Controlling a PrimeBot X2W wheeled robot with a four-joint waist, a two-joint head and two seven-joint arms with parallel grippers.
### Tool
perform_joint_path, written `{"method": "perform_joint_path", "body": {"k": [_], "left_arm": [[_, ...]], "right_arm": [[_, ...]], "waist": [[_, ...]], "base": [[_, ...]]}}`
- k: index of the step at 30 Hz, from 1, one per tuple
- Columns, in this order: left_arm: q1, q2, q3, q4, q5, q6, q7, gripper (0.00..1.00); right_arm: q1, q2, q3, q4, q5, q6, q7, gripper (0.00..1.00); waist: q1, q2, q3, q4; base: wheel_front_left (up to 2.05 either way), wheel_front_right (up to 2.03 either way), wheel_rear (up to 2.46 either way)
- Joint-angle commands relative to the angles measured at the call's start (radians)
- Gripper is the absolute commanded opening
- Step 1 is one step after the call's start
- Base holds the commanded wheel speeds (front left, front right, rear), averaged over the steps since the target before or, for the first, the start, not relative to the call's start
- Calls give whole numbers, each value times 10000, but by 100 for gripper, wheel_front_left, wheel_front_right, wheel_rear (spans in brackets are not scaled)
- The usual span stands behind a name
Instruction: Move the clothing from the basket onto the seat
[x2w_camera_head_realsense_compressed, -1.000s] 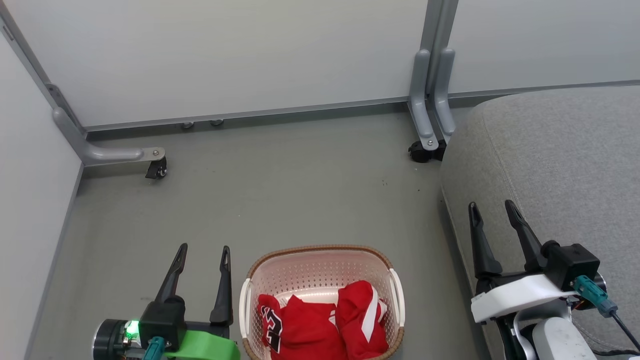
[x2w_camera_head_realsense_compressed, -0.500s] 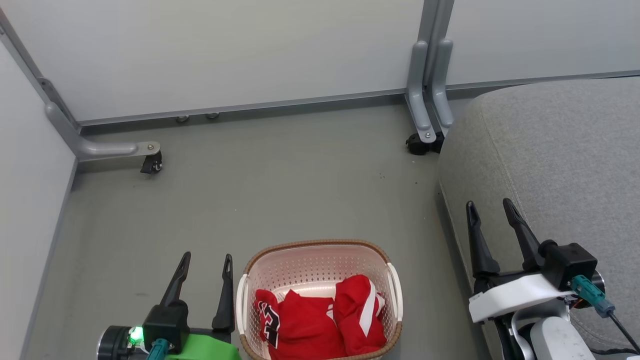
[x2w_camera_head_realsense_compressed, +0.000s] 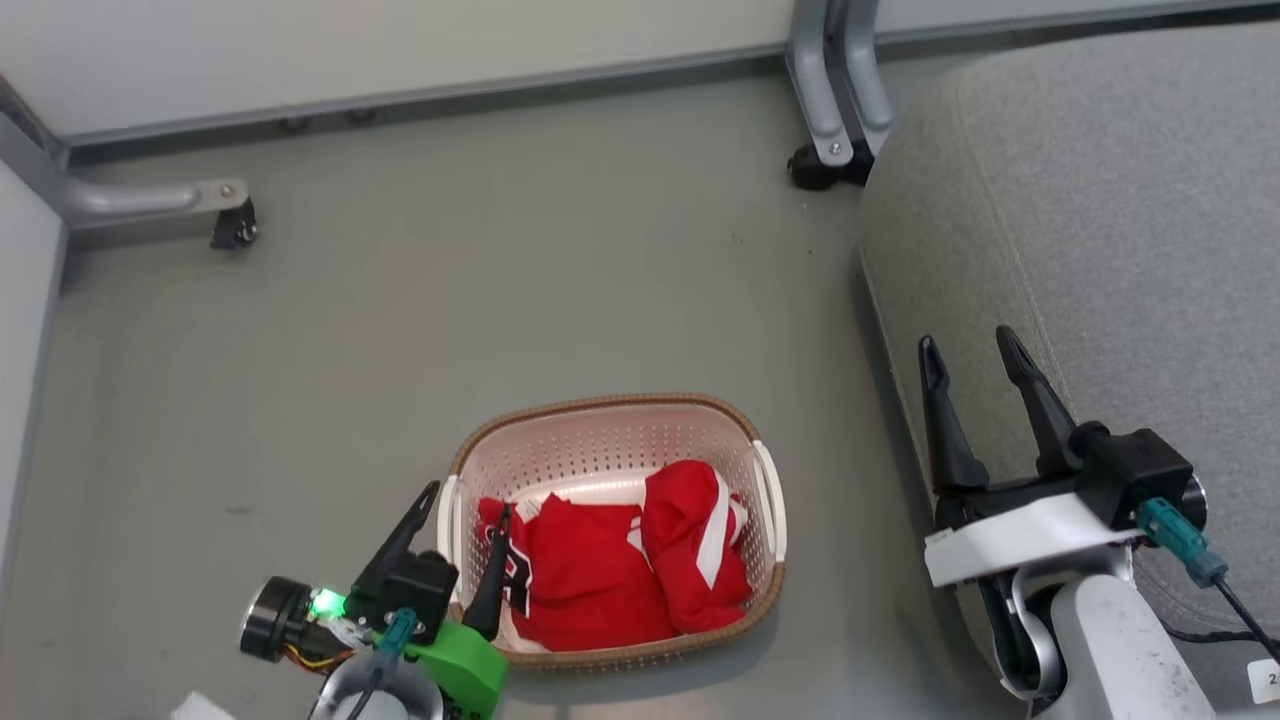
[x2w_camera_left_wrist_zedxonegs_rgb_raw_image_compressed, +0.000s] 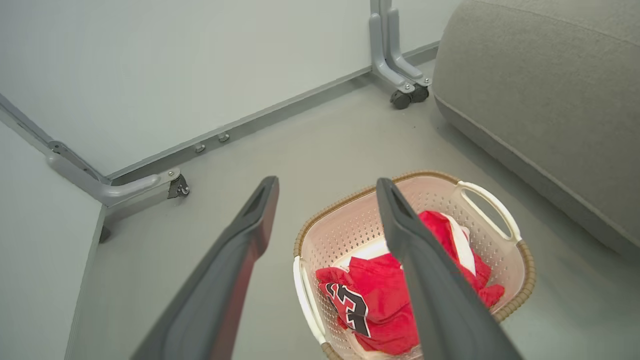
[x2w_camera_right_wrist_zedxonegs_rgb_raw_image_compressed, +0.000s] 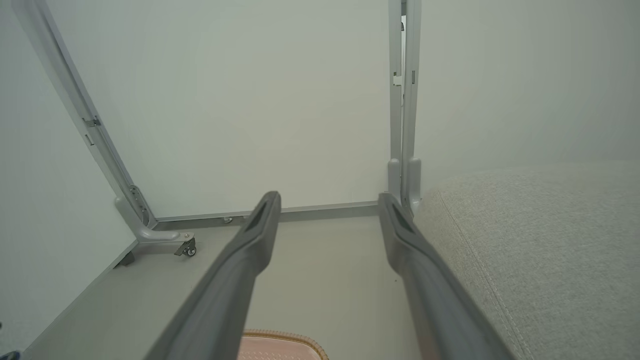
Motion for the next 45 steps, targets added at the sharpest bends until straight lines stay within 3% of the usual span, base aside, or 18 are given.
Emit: {"method": "perform_joint_path", "body": {"k": [1,13,22,45], "left_arm": [[-557,225,-189,375,268,-99,-5,100],[-3684,1463,-2439,3398,1705,-449,-8,100],[-5499,2201,-4522,4945,2842,-656,-7,100],[-8128,1697,-6831,8099,3700,-831,287,100]], "right_arm": [[-288,-13,26,-79,-60,1,-32,100],[-1265,-9,-90,-394,195,1,-32,100],[-1630,-3,-163,-487,320,1,-32,100],[-2192,-5,288,-972,1187,1,-32,100]], "waist": [[0,0,1553,-445],[0,0,4175,-1153],[0,0,5363,-1419],[0,0,6988,-2082]], "base": [[0,0,0],[0,0,0],[0,0,0],[0,0,0]]}}
